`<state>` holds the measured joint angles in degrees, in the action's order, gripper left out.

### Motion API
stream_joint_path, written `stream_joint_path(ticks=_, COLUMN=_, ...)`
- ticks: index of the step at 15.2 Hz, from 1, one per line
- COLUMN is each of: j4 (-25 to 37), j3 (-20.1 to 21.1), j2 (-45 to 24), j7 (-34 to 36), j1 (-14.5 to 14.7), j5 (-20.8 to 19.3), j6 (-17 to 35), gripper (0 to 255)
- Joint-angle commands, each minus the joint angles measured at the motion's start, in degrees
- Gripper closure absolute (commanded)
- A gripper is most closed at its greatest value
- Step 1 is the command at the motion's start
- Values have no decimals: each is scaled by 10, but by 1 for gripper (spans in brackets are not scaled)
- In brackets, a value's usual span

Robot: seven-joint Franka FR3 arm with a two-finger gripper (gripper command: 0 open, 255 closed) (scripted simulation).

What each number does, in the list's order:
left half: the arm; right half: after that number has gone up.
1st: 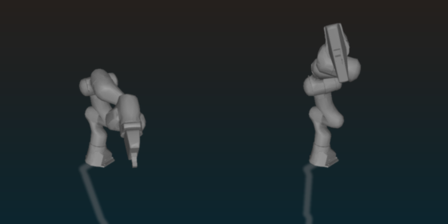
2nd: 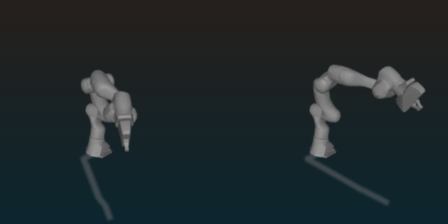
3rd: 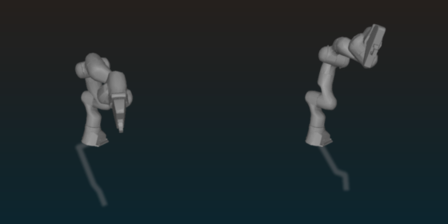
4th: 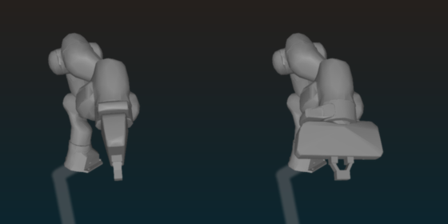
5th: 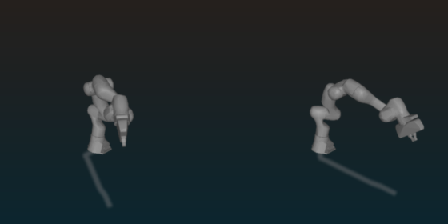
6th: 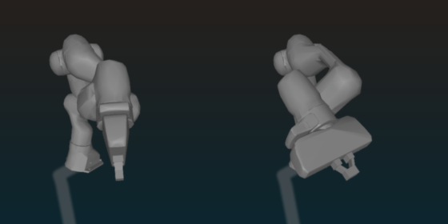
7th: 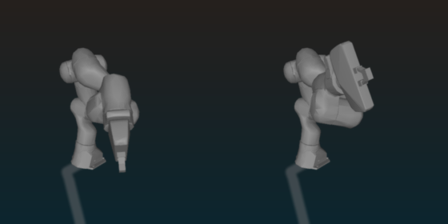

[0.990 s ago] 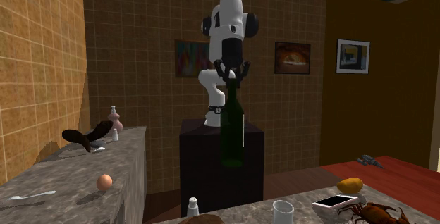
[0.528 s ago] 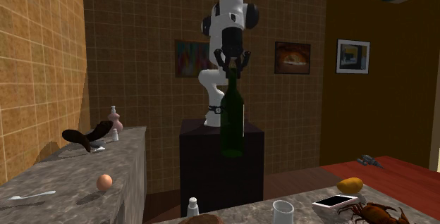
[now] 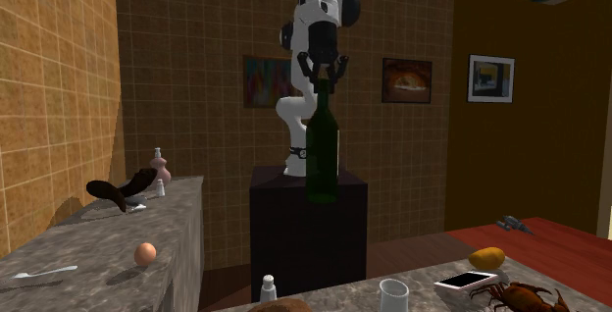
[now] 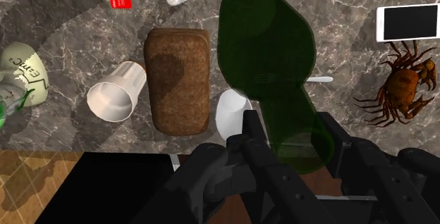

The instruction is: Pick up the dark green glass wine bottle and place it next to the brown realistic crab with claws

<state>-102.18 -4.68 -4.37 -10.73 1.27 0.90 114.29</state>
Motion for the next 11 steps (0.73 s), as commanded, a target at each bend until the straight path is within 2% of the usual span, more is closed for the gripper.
stream_joint_path(ticks=1, j4=15, j3=0, j2=2, j7=1, j1=0, j5=0, j6=-17, gripper=255)
stream_joint_path(ticks=11, j4=95, j3=0, j2=0, j7=1, j1=0, j5=0, j6=-94, gripper=255)
